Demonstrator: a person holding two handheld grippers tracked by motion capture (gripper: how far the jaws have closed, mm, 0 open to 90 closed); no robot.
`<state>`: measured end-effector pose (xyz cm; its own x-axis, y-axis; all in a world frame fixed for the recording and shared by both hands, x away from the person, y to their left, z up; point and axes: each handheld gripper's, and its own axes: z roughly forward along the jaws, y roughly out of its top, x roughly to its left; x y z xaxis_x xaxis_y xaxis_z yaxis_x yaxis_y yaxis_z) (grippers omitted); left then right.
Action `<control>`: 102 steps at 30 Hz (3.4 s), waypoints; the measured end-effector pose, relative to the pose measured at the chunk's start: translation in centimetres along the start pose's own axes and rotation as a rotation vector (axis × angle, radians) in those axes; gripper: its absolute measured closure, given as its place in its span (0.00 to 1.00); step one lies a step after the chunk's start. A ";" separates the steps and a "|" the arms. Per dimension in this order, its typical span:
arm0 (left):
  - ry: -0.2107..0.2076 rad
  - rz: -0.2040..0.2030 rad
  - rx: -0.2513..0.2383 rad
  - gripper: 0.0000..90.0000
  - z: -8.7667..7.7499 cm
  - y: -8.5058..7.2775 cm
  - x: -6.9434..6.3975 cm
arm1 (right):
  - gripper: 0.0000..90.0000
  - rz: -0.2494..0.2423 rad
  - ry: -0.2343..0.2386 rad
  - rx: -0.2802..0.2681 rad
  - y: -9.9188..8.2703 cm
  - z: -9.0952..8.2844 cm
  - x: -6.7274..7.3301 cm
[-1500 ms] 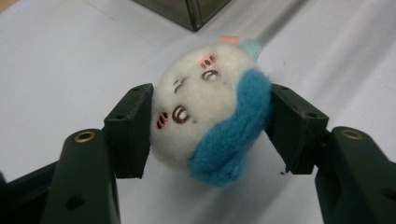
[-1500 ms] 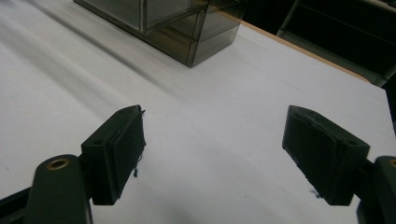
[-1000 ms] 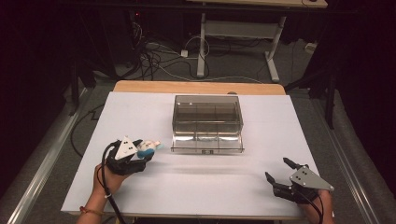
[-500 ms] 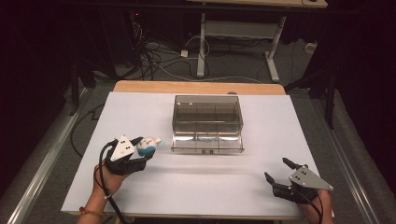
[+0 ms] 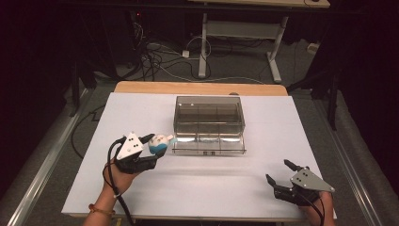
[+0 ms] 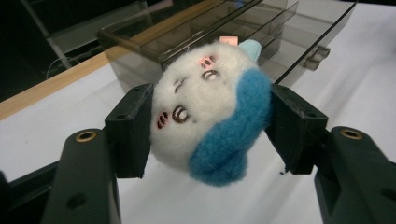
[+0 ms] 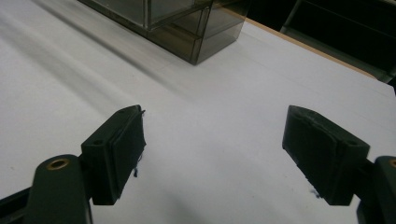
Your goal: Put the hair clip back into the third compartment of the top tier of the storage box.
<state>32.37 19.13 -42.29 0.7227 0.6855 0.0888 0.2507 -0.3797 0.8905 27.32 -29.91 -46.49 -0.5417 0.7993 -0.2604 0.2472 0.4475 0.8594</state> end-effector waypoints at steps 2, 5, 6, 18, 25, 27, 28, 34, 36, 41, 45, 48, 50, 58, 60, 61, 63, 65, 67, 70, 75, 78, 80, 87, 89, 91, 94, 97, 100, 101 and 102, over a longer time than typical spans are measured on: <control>-0.008 0.004 -0.005 0.40 0.1 0.1 -0.1 | 0.24 0.001 0.001 0.000 0.0 0.0 0.0; -0.028 0.003 -0.022 0.40 0.9 0.8 -0.7 | 0.24 0.000 0.000 0.000 -0.1 0.0 -0.1; -0.034 0.010 -0.020 0.40 1.4 1.3 -1.1 | 0.24 0.002 0.000 0.000 -0.1 0.0 -0.1; -0.091 0.064 -0.003 0.41 4.6 4.3 -3.6 | 0.24 -0.001 0.007 -0.001 -0.1 0.0 0.0; -0.124 0.070 0.016 0.41 6.3 5.1 -4.6 | 0.24 -0.001 0.011 0.007 -0.2 0.1 0.1; -0.131 0.075 0.021 0.41 6.8 5.3 -4.9 | 0.24 -0.004 0.012 0.011 -0.2 0.2 0.1; -0.136 0.077 0.024 0.41 7.0 5.5 -5.1 | 0.24 -0.006 0.013 0.011 -0.2 0.2 0.1; -0.154 0.082 0.034 0.41 8.4 6.2 -5.8 | 0.24 -0.005 0.015 0.015 -0.2 0.3 0.1; -0.163 0.083 0.036 0.41 9.0 6.6 -6.1 | 0.24 -0.006 0.015 0.016 -0.3 0.3 0.1; -0.181 0.085 0.046 0.41 10.4 7.4 -6.9 | 0.24 -0.006 0.018 0.016 -0.3 0.3 0.1; -0.190 0.084 0.056 0.41 11.3 7.9 -7.2 | 0.24 -0.005 0.018 0.017 -0.3 0.3 0.0; -0.201 0.066 0.061 0.40 12.1 8.4 -7.4 | 0.24 -0.012 0.019 0.015 -0.3 0.3 0.0; -0.206 0.055 0.066 0.40 12.6 8.7 -7.5 | 0.24 -0.013 0.021 0.016 -0.3 0.3 0.0; -0.219 0.042 0.092 0.40 14.5 9.3 -8.6 | 0.24 -0.005 0.023 0.018 -0.3 0.3 0.0; -0.217 0.037 0.096 0.40 14.9 9.3 -8.8 | 0.24 -0.006 0.024 0.019 -0.4 0.3 0.0; -0.218 0.034 0.098 0.40 15.0 9.3 -8.8 | 0.24 -0.004 0.025 0.021 -0.4 0.4 0.0; -0.219 0.031 0.102 0.40 15.3 9.2 -8.9 | 0.24 -0.005 0.025 0.021 -0.4 0.4 0.0; -0.219 0.025 0.104 0.39 15.5 9.1 -9.0 | 0.24 -0.005 0.025 0.023 -0.4 0.4 0.0; -0.225 0.013 0.104 0.39 15.7 9.0 -9.0 | 0.24 -0.006 0.026 0.024 -0.4 0.4 0.1; -0.226 -0.008 0.098 0.38 16.0 8.9 -9.0 | 0.24 -0.006 0.026 0.026 -0.4 0.4 0.0; -0.223 -0.019 0.096 0.37 16.3 8.8 -8.8 | 0.24 -0.009 0.025 0.028 -0.4 0.4 0.1; -0.225 -0.034 0.101 0.35 16.5 8.8 -8.6 | 0.24 -0.010 0.026 0.028 -0.4 0.4 0.1; -0.225 -0.041 0.102 0.34 16.6 8.7 -8.6 | 0.24 -0.012 0.026 0.029 -0.4 0.4 0.1; -0.220 -0.043 0.110 0.28 16.5 8.7 -8.6 | 0.24 -0.013 0.026 0.031 -0.4 0.4 0.1; -0.216 -0.035 0.112 0.27 16.4 8.8 -8.7 | 0.24 -0.013 0.026 0.031 -0.4 0.4 0.1; -0.214 -0.037 0.105 0.27 16.3 8.9 -8.7 | 0.24 -0.015 0.026 0.029 -0.4 0.4 0.1; -0.215 -0.039 0.098 0.27 16.1 8.9 -8.6 | 0.24 -0.013 0.026 0.029 -0.4 0.4 0.1; -0.219 -0.039 0.071 0.27 15.4 9.1 -8.5 | 0.24 -0.015 0.027 0.027 -0.4 0.3 0.1; -0.230 -0.023 0.069 0.35 15.1 9.2 -8.6 | 0.24 -0.014 0.028 0.028 -0.4 0.4 0.1; -0.232 -0.018 0.075 0.41 15.0 9.2 -8.6 | 0.24 -0.017 0.028 0.027 -0.4 0.4 0.1; -0.232 -0.018 0.075 0.45 15.0 9.2 -8.6 | 0.24 -0.019 0.028 0.027 -0.4 0.4 0.1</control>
<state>38.10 0.38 -41.52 0.8442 0.5346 -0.0389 0.3055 -0.4202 0.8545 27.47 -29.87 -47.01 -0.5687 0.7791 -0.2637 0.2578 0.4733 0.8423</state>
